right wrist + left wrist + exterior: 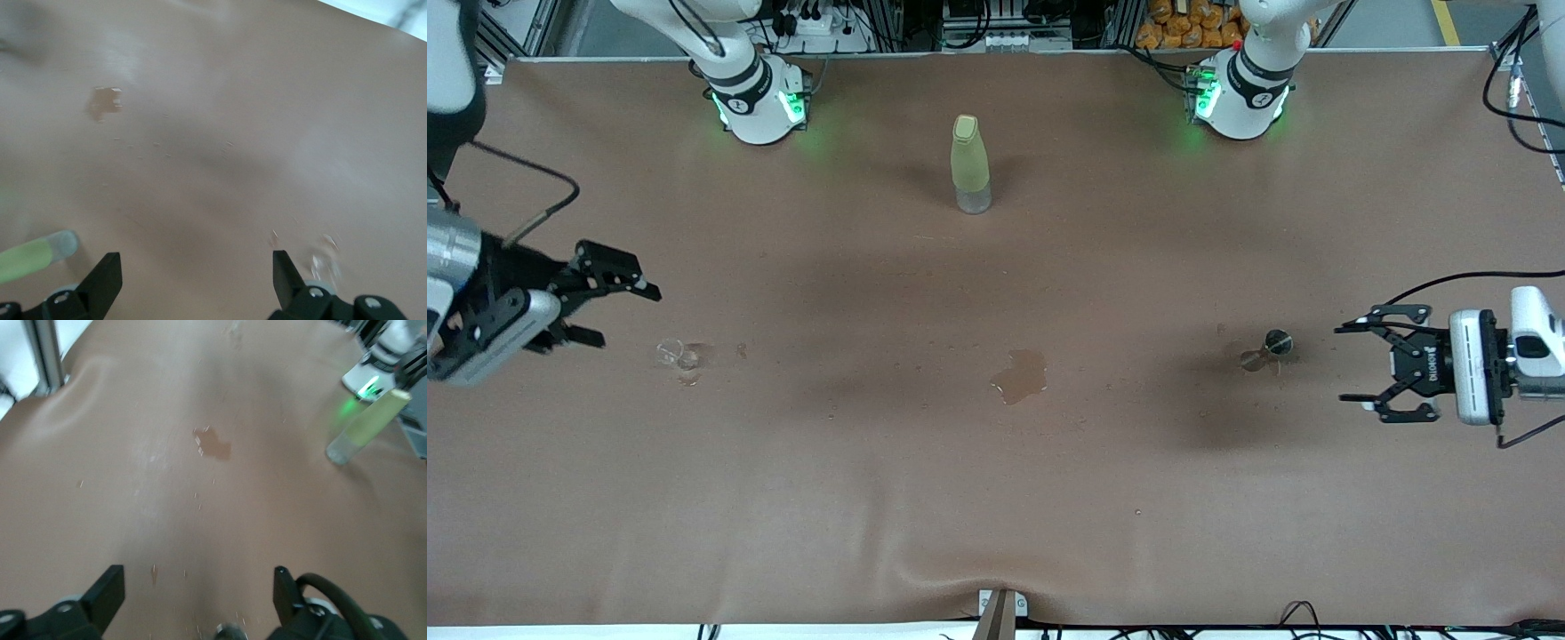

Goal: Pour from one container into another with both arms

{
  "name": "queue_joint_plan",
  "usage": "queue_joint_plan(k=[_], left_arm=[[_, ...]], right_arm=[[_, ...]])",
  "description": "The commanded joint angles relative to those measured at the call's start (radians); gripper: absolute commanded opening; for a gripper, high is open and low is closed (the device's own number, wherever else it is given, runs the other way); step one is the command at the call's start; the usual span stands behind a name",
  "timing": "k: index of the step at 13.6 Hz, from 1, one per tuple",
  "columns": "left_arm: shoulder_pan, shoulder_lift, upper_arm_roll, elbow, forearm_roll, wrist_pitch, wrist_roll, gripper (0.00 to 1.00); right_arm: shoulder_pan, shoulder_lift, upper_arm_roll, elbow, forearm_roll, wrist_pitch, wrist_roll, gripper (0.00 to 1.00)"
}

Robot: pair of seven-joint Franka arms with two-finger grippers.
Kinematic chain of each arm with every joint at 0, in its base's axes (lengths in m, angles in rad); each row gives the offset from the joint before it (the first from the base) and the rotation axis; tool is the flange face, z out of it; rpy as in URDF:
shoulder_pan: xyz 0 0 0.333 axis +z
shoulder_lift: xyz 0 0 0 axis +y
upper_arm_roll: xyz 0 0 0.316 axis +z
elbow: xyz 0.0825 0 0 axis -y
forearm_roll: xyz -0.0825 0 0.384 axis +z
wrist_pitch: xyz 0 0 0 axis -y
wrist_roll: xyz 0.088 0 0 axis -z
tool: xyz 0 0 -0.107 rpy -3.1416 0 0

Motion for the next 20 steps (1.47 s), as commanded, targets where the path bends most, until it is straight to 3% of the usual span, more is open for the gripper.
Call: queue_joint_plan(k=[1,4,5,7,9,12,20], left_arm=[[-0.018,-0.106,0.002,-0.022,0.174,0.05,-0.199,1.0],[-0.071,-0.141,-0.001,-0.025,0.363,0.075,-0.538,1.0],[-0.081,-0.154,-0.001,-0.025,0.401,0.084,-0.642,1.0],[-0.098,-0.17,-0.001,-0.026,0.435,0.113,-0.886,1.0],[-0.111,-0.172,-0.001,-0.025,0.458,0.127,-1.163,1.0],[-0.137,-0.171,-0.001,-0.022,0.459,0.145,-1.473,1.0],[-0.136,-0.21,0.012,-0.023,0.541,0.162,-1.735,1.0]], right_arm=[[-0.003,-0.137,-0.014,-0.114,-0.101,0.006,0.162,1.0],[0.003,-0.177,-0.095,-0.14,-0.103,-0.001,0.219,1.0],[0.001,-0.197,-0.1,-0.15,-0.115,-0.027,0.33,1.0],[-0.005,-0.218,-0.101,-0.148,-0.139,-0.084,0.499,1.0],[-0.002,-0.224,-0.153,-0.151,-0.214,-0.081,0.509,1.0],[-0.008,-0.223,-0.166,-0.151,-0.227,-0.081,0.466,1.0],[0.007,-0.221,-0.161,-0.155,-0.212,-0.06,0.445,1.0]])
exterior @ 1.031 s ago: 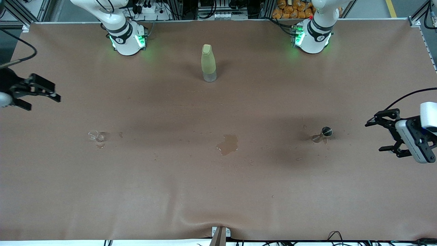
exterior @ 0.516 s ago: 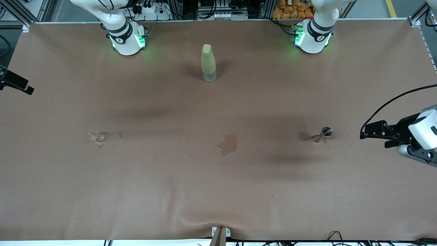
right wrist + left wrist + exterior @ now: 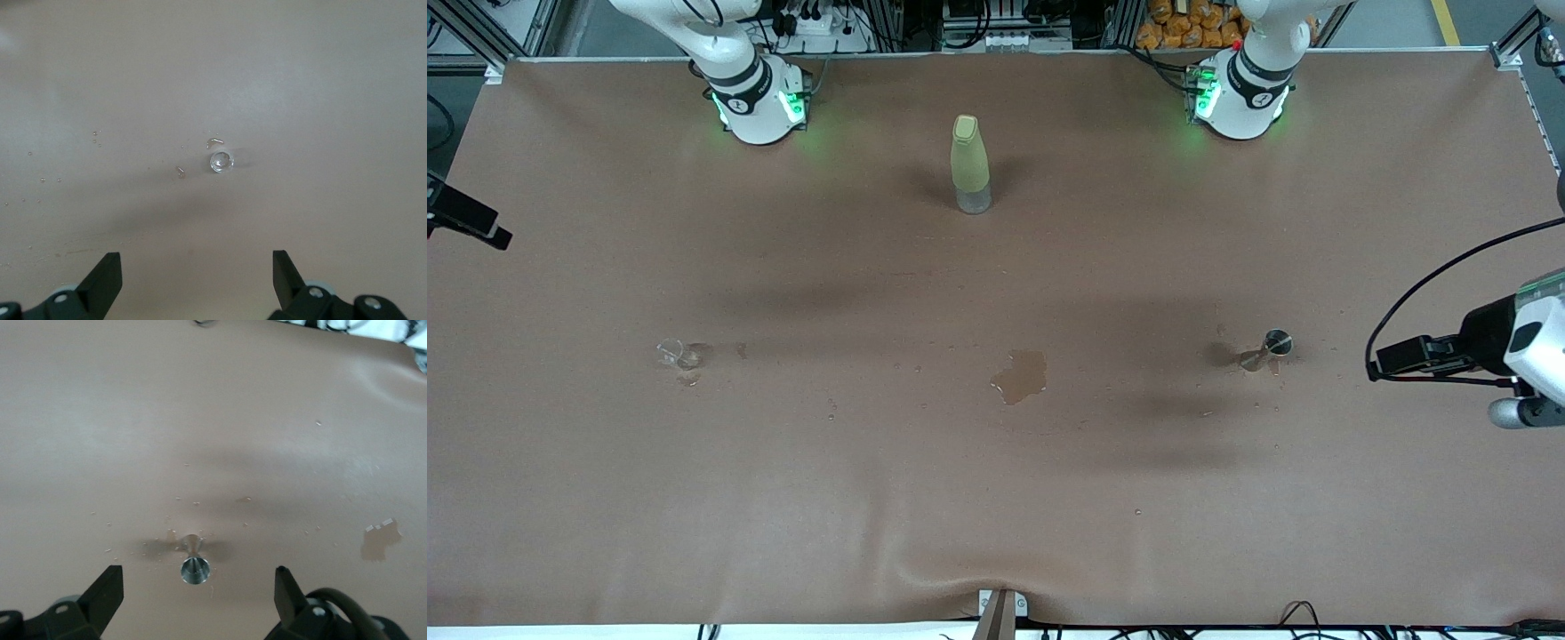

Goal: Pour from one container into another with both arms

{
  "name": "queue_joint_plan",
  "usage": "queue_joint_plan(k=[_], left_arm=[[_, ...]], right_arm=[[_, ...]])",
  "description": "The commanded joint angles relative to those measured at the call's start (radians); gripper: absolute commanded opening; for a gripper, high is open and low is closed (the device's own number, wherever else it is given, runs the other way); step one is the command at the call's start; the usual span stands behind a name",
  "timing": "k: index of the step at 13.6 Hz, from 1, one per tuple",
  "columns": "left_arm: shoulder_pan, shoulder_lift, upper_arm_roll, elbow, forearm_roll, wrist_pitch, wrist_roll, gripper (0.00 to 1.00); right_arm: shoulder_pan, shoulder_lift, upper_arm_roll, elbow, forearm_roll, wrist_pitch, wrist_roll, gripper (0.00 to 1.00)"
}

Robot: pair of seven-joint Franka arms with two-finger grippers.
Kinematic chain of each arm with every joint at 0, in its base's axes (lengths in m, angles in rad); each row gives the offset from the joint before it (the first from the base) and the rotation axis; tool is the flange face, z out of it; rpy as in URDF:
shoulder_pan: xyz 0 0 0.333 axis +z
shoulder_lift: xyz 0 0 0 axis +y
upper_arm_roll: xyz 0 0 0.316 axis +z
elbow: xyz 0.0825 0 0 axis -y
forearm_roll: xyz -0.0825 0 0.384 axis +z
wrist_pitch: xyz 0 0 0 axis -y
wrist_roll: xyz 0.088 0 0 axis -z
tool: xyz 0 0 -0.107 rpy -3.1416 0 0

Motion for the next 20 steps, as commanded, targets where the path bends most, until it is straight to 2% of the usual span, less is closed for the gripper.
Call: queue_joint_plan(k=[1,8,11,12,15,17,19,20], left_arm=[[0.005,-0.049,0.009,-0.027,0.047,0.005,-0.057,1.0],[0.014,-0.081,0.009,-0.032,0.042,0.002,-0.071,1.0],[0.005,-0.09,0.008,-0.033,0.045,-0.004,-0.069,1.0],[-0.016,-0.09,0.02,-0.033,0.044,-0.006,-0.065,1.0],[-0.192,-0.113,0.214,-0.036,0.03,-0.028,-0.05,1.0],[-0.261,-0.129,0.265,-0.05,0.024,-0.03,-0.045,1.0],[-0.333,-0.149,0.349,-0.073,0.007,-0.03,-0.036,1.0],[-0.332,-0.149,0.357,-0.071,-0.016,-0.03,-0.01,1.0]], right_arm=[[0.008,-0.022,0.002,-0.031,-0.008,0.006,-0.01,1.0],[0.02,-0.021,0.003,-0.037,-0.003,0.015,-0.064,1.0],[0.015,-0.019,-0.001,-0.035,0.059,-0.022,-0.064,1.0],[0.024,-0.018,0.0,-0.035,0.052,-0.01,-0.069,1.0],[0.032,-0.011,0.003,-0.034,0.03,0.01,-0.072,1.0],[0.046,-0.008,0.003,-0.032,0.009,0.019,-0.073,1.0],[0.054,-0.01,0.003,-0.032,-0.04,0.025,-0.073,1.0],[0.052,-0.011,0.003,-0.034,-0.045,0.033,-0.079,1.0]])
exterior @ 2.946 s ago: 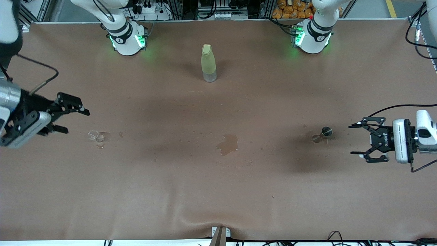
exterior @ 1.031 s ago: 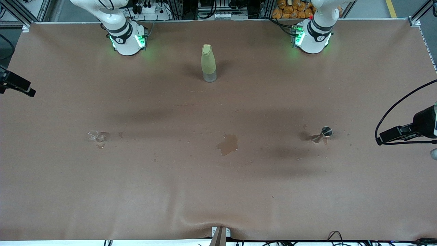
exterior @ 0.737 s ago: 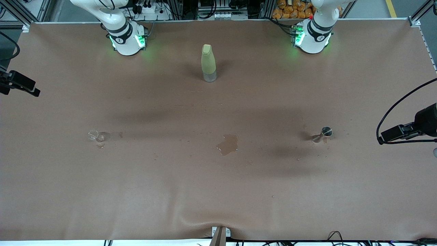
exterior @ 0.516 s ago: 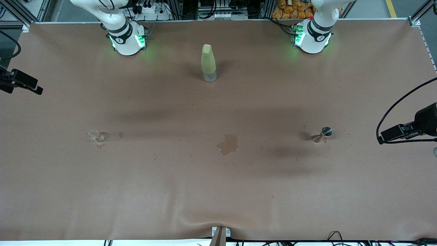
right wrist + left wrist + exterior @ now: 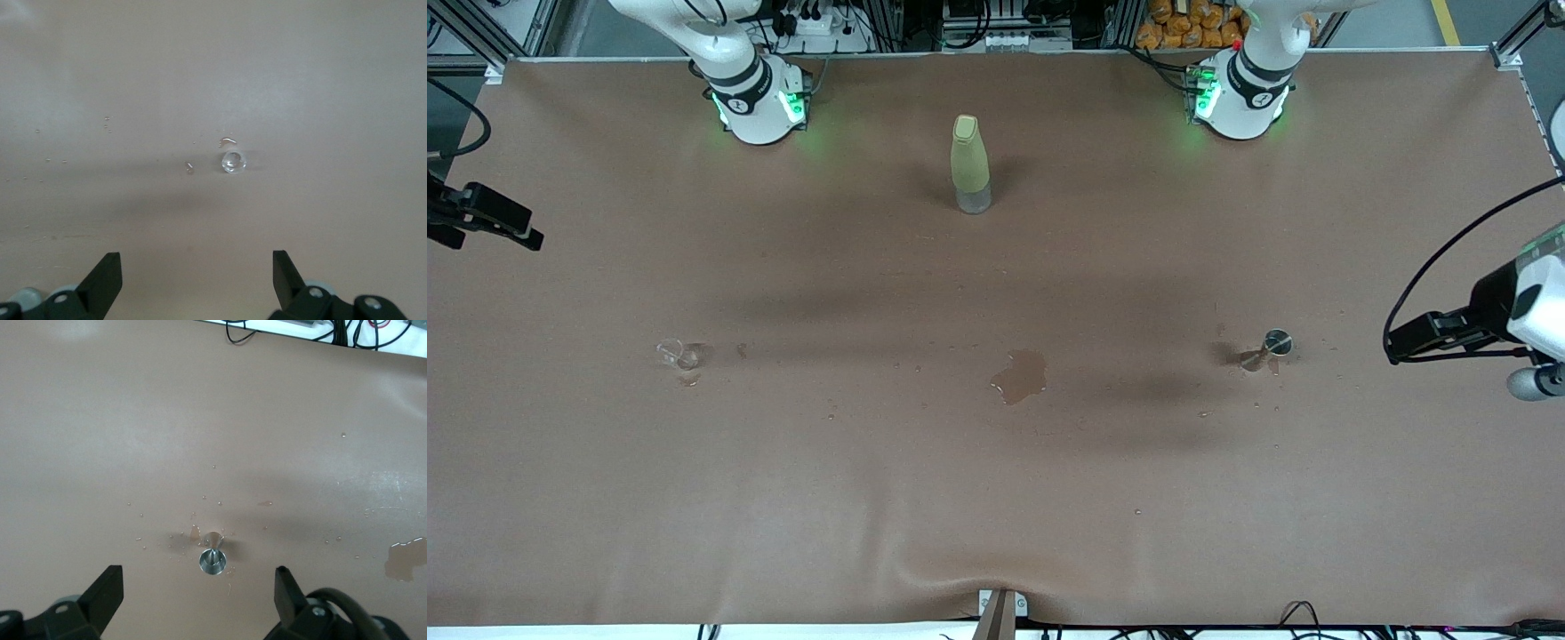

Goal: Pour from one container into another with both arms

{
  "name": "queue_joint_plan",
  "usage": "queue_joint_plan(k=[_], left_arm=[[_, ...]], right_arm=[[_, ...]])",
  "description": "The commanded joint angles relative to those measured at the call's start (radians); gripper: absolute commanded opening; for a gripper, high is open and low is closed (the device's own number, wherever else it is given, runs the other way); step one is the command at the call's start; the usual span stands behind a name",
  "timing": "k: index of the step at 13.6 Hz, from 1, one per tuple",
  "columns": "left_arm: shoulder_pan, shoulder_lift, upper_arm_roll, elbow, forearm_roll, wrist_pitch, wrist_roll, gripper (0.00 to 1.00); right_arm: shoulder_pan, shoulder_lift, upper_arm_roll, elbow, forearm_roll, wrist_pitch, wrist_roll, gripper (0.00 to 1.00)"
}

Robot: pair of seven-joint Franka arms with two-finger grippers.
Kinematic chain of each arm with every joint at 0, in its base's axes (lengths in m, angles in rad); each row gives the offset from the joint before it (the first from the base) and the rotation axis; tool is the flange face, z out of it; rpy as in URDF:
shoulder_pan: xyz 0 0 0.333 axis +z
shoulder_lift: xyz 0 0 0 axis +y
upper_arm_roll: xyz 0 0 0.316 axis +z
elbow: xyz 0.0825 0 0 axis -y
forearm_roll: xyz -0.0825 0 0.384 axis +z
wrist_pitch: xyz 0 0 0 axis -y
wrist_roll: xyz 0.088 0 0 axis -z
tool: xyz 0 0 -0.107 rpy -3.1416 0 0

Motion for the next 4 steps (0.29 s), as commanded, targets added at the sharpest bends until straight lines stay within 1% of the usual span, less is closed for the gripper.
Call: queue_joint_plan(k=[1,4], left_arm=[[-0.022,-0.045,0.053,-0.043,-0.037,0.0,0.062,1.0],[-0.022,-0.041,0.053,-0.041,-0.048,0.0,0.061,1.0]], right_arm=[[0.01,-0.012,-0.007,-0.016,-0.034,0.013,-0.023,1.0],[0.009,-0.019,-0.007,-0.019,-0.034,0.003,-0.025,1.0]])
